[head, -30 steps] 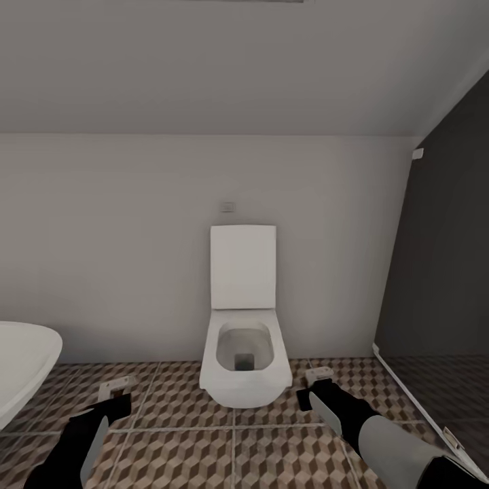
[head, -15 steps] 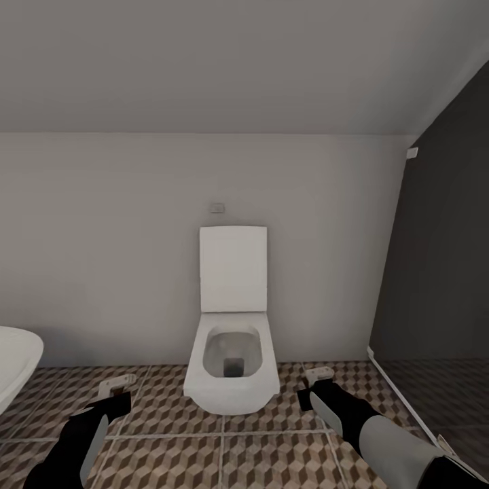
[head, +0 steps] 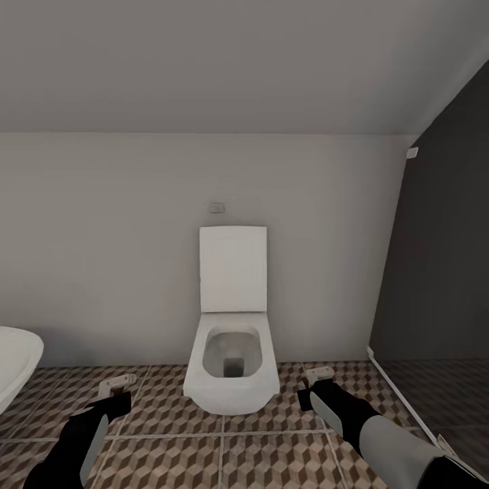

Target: Take the four mousetraps from the cabinet in the bathroom and place them on the bathroom floor. Make sure all four end up on the same floor surface, and ensure that at least two of them are either under or directly next to the same bathroom sink.

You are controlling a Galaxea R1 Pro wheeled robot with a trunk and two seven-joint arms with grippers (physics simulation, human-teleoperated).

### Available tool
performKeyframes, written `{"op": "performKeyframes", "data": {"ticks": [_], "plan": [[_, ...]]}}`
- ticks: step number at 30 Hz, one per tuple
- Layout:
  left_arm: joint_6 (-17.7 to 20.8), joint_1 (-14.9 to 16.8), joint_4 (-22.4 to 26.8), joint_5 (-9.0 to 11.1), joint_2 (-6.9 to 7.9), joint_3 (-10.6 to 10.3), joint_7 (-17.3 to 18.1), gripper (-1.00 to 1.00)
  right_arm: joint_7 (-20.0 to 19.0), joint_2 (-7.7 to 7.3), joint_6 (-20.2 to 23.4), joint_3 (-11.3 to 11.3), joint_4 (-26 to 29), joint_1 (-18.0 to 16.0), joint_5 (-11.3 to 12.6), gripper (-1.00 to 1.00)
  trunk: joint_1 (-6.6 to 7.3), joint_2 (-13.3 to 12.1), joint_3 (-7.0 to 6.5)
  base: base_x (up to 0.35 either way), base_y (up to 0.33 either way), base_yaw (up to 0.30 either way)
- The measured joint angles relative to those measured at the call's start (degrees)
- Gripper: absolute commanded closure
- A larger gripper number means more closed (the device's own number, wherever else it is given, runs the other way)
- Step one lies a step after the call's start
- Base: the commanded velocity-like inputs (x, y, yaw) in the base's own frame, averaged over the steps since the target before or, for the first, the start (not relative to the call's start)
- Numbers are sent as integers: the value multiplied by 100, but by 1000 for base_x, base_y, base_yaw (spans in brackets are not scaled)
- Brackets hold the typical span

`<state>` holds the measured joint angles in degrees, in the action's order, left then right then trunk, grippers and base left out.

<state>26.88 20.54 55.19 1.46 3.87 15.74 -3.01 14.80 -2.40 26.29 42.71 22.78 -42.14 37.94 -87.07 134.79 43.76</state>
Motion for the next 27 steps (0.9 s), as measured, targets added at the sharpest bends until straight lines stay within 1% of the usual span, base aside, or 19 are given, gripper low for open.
{"op": "performKeyframes", "data": {"ticks": [4,11,14,25,27], "plan": [[12,0,2,1,-4,0,0,100,-1,0,-4,0,1,1,0,100,0,0,0,0,118,0],[1,0,9,0,-1,3,2,100,-2,1,-9,0,1,1,0,100,0,0,0,0,247,0],[-14,0,9,1,-24,2,1,100,0,7,-9,0,0,0,1,100,0,0,0,0,33,0],[15,0,37,7,-34,2,2,100,0,-3,-9,0,0,0,0,100,0,0,0,0,1,0],[25,0,77,11,-31,3,4,100,0,-6,-9,0,0,0,2,100,-43,79,35,0,0,0]]}}
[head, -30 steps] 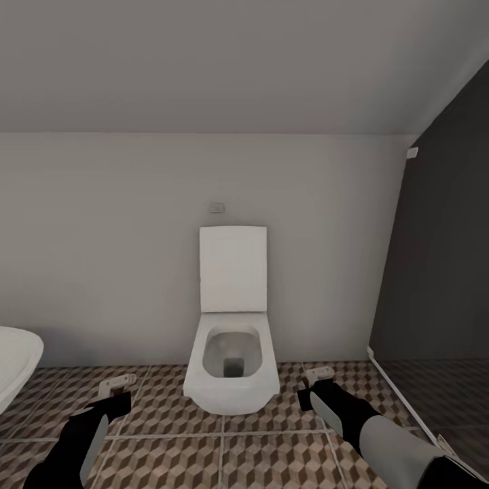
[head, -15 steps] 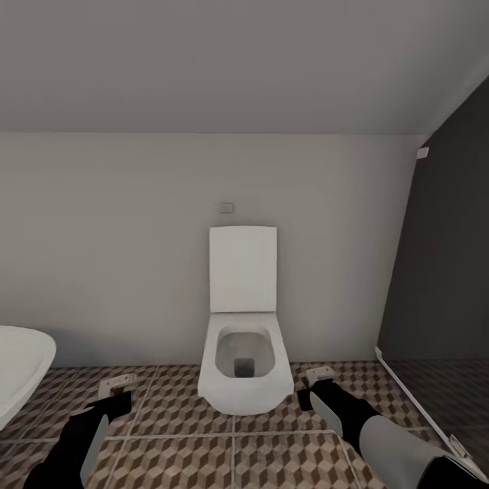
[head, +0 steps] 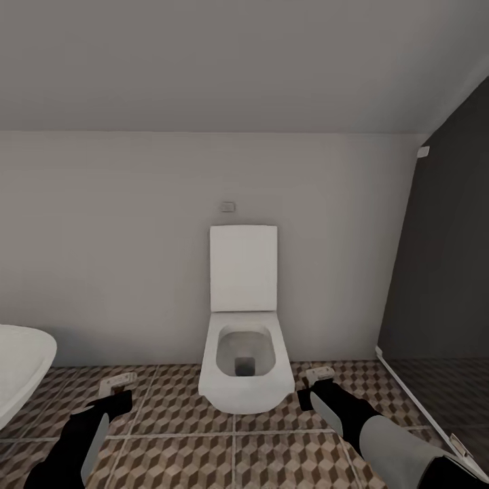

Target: Take the four mousetraps from the cabinet in the bathroom and place them on the bathroom floor. Make sure all four end up on the same floor surface, and ensure that at least two of them are either under or directly next to the same bathroom sink.

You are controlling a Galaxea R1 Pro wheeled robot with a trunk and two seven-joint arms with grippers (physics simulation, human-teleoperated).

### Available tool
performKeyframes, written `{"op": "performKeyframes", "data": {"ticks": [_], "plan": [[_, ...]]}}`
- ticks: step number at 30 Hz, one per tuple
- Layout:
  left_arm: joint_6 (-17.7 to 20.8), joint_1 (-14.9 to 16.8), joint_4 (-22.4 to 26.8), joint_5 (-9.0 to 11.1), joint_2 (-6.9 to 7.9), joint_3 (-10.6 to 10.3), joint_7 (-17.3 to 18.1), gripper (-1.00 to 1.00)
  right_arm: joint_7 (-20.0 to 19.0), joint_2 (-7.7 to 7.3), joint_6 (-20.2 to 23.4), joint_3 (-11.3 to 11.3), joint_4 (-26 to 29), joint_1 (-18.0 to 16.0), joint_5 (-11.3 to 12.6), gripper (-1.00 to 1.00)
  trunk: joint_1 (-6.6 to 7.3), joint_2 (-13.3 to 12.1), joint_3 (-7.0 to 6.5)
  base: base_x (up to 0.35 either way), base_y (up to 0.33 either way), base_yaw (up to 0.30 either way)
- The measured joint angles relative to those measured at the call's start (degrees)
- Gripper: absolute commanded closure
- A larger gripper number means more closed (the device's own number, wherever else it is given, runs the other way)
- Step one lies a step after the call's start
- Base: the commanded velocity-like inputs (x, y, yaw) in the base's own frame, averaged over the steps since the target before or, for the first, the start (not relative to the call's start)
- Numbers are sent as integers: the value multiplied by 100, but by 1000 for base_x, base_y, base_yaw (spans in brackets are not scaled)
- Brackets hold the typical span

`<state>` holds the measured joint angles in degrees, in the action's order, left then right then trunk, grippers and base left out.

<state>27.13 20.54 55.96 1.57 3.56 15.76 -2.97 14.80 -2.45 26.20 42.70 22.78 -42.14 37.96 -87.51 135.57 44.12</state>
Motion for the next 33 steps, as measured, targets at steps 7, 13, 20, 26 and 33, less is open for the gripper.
{"op": "performKeyframes", "data": {"ticks": [7,13,20,26,33], "plan": [[24,0,45,1,-5,0,5,100,0,3,6,0,0,0,0,100,-154,281,126,0,0,0],[24,0,47,-6,-41,-6,1,100,0,12,9,0,0,0,-8,100,-286,521,233,0,0,0],[18,0,47,-10,-56,-9,4,100,0,9,1,0,0,0,-9,100,-421,764,363,0,0,0],[18,0,47,-6,-57,-9,5,100,0,15,0,0,0,0,-9,100,-436,772,496,0,0,0],[16,0,52,-6,-58,-11,5,100,0,9,0,0,0,0,-9,100,-454,782,651,0,0,0]]}}
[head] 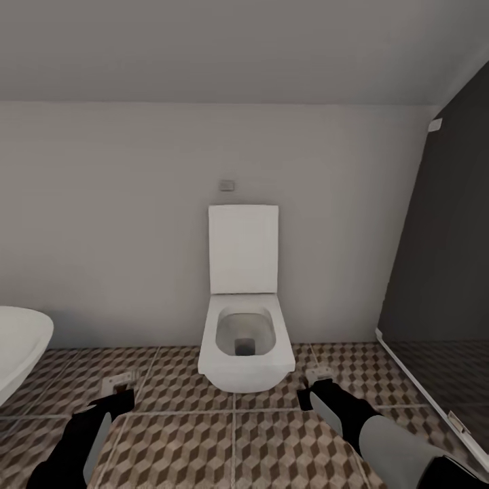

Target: Take the four mousetraps from the cabinet in the bathroom and place them on the bathroom floor. Make sure all four end up on the same floor surface, and ensure that at least two of them are either under or directly next to the same bathroom sink.

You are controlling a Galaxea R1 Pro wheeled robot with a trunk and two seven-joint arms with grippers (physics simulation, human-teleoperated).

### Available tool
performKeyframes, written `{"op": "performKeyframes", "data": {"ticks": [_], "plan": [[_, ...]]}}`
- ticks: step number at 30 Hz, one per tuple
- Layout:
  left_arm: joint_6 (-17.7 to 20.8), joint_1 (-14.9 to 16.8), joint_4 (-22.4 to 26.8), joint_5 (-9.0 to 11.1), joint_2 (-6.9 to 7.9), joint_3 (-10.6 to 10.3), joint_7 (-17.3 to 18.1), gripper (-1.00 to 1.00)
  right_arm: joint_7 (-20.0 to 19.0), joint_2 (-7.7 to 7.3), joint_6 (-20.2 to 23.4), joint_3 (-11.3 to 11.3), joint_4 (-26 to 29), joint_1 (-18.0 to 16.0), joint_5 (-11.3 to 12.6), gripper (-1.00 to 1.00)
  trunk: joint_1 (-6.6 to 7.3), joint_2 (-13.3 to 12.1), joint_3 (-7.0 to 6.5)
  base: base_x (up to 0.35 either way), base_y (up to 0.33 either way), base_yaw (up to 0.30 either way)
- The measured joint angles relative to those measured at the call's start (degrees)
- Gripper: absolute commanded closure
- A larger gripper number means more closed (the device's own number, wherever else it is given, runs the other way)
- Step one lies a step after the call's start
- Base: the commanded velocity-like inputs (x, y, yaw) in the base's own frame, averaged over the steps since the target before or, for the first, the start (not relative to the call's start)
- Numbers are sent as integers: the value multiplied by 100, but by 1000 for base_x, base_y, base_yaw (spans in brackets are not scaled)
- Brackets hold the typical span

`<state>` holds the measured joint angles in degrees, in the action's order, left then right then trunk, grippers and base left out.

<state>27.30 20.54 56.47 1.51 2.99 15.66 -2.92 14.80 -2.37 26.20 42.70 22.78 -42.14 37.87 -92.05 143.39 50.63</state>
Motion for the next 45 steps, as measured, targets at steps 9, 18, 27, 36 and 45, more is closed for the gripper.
{"op": "performKeyframes", "data": {"ticks": [9,18,27,36,45], "plan": [[-7,0,18,-3,-105,-75,-6,100,0,-10,-1,0,0,0,0,100,-23,12,200,0,0,0],[-2,0,368,-3,-180,-195,-22,100,16,-42,-44,-4,-5,0,-2,100,-46,24,399,0,0,0],[183,48,467,-13,-223,-775,-39,100,36,-69,-60,-10,-9,0,0,100,-70,36,599,0,0,0],[463,109,255,-13,-227,-873,-1,100,36,-72,-63,-33,-9,0,0,100,-93,49,798,0,0,0],[475,114,153,-17,-228,-891,25,100,22,-68,-70,-43,-9,0,3,100,-116,61,998,0,0,0]]}}
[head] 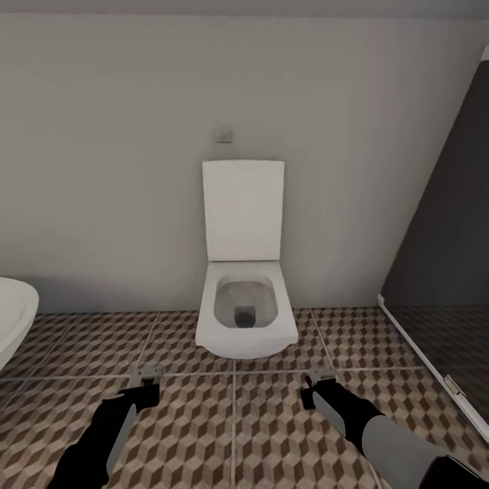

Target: Take the four mousetraps from the cabinet in the bathroom and place them on the bathroom floor. Make sure all four end up on the same floor surface, and ensure that at least two of them are either under or directly next to the same bathroom sink.

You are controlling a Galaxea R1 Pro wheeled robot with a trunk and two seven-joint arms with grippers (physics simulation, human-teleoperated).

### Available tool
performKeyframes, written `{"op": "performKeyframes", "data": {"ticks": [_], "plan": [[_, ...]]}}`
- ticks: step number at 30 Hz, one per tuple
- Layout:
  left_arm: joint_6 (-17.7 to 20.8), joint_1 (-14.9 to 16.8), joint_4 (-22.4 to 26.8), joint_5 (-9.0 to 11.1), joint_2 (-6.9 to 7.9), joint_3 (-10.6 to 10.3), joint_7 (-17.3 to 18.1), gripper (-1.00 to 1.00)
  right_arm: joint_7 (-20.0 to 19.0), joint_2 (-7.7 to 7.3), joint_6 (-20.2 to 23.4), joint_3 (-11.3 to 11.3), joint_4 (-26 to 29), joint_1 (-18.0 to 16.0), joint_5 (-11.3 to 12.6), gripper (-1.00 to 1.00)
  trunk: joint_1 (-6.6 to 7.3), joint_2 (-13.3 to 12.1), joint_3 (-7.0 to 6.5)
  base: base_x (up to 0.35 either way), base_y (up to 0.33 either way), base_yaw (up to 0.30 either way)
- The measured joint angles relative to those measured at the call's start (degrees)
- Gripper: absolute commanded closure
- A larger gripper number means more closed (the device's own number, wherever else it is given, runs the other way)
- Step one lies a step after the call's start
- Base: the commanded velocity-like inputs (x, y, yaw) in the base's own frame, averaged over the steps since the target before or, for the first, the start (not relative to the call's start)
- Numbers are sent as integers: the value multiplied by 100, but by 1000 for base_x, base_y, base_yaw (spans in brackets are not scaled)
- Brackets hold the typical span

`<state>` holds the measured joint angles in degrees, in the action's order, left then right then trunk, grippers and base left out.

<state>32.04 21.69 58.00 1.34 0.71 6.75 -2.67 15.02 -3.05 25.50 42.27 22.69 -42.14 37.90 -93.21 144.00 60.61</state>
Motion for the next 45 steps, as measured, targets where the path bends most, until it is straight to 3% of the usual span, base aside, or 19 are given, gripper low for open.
{"op": "performKeyframes", "data": {"ticks": [11,14,20,27,45], "plan": [[2,0,76,5,-10,-119,1,100,26,-4,-5,-1,0,0,-3,100,-28,15,244,0,0,0],[-5,0,120,4,-10,-125,2,100,99,-75,-106,-4,-35,0,-4,100,-36,19,310,0,0,0],[0,4,213,4,-12,-129,-10,100,157,-92,-365,-194,-95,-104,-8,100,-51,27,443,0,0,0],[-57,18,285,2,-16,-124,-48,100,151,-90,-543,-253,-110,-260,7,100,-70,36,599,0,0,0],[-55,18,582,-3,-10,-140,-59,100,148,-71,-550,-256,-106,-265,-11,100,-69,37,599,0,0,0]]}}
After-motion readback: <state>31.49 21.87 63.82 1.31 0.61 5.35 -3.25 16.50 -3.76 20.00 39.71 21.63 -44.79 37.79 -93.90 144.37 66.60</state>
